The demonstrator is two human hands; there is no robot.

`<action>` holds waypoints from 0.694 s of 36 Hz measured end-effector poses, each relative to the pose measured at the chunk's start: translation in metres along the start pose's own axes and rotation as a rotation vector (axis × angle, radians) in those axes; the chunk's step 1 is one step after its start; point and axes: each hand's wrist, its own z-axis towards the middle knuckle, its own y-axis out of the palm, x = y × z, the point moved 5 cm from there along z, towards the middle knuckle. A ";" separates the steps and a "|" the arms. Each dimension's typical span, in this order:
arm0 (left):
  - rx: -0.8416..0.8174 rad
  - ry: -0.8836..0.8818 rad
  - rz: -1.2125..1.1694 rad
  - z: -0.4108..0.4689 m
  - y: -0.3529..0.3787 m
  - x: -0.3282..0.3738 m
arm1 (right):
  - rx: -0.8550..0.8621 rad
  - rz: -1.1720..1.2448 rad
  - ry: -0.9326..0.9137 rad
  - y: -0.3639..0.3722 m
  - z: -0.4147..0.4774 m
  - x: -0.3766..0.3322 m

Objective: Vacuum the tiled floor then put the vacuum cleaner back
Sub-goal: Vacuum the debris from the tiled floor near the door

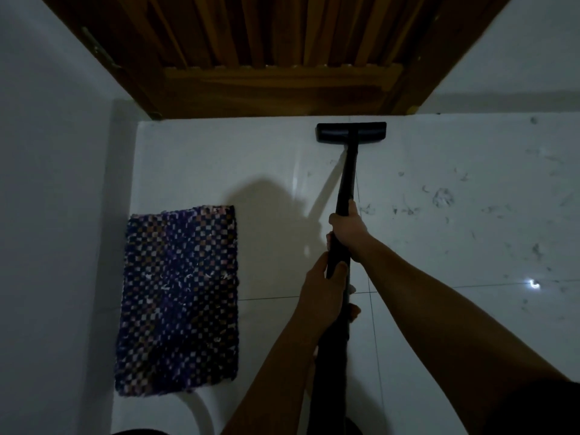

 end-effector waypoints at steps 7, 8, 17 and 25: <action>0.022 -0.012 0.031 -0.013 0.002 -0.010 | -0.040 0.003 0.016 -0.001 -0.016 0.013; 0.021 -0.009 0.037 -0.017 0.001 -0.012 | -0.044 0.013 0.021 0.000 -0.020 0.014; 0.038 0.006 0.062 -0.049 -0.012 -0.035 | -0.099 0.020 0.029 0.012 -0.058 0.032; 0.075 0.010 0.044 -0.077 -0.019 -0.052 | -0.126 -0.003 0.047 0.019 -0.083 0.054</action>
